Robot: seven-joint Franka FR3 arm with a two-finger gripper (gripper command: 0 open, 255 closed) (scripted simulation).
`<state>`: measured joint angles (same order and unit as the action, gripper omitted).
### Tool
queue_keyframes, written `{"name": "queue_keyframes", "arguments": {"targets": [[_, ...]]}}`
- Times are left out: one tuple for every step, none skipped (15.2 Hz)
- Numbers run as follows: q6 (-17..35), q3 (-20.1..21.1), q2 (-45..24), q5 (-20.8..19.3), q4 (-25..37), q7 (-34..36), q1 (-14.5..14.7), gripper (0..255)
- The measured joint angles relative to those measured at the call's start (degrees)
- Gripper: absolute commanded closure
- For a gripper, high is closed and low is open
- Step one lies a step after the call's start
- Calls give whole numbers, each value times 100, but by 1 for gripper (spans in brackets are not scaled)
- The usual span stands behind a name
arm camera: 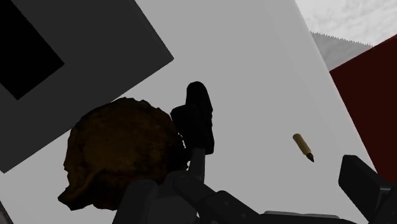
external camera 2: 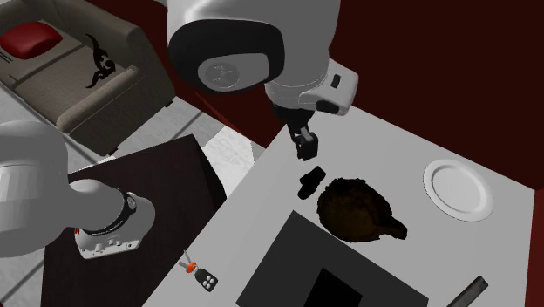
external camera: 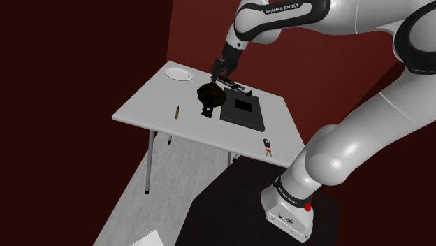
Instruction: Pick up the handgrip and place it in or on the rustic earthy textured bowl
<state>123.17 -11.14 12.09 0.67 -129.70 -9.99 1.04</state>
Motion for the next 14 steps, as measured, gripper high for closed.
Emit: {"name": "queue_keyframes", "arguments": {"targets": [[108, -20, -233, 21, 99, -64, 8, 0], [181, -42, -419, 31, 184, -136, 6, 0], [300, -63, -649, 59, 267, -213, 6, 0], [391, -72, -839, 76, 335, -269, 8, 0], [480, -107, -1067, 106, 448, -380, -15, 0], [591, -117, -1304, 139, 546, -452, -21, 0], [623, -144, -1554, 178, 730, -567, -52, 0], [724, -158, -1796, 218, 842, -666, -78, 0], [747, -154, -2030, 247, 1022, -724, -89, 0], [837, -159, -2214, 269, 1088, -804, -115, 0], [872, -158, -2367, 285, 1187, -851, -132, 0], [920, -150, -2464, 299, 1226, -865, -134, 0], [970, -142, -2564, 322, 1272, -887, -142, 0], [1020, -137, -2619, 335, 1274, -898, -146, 0]]}}
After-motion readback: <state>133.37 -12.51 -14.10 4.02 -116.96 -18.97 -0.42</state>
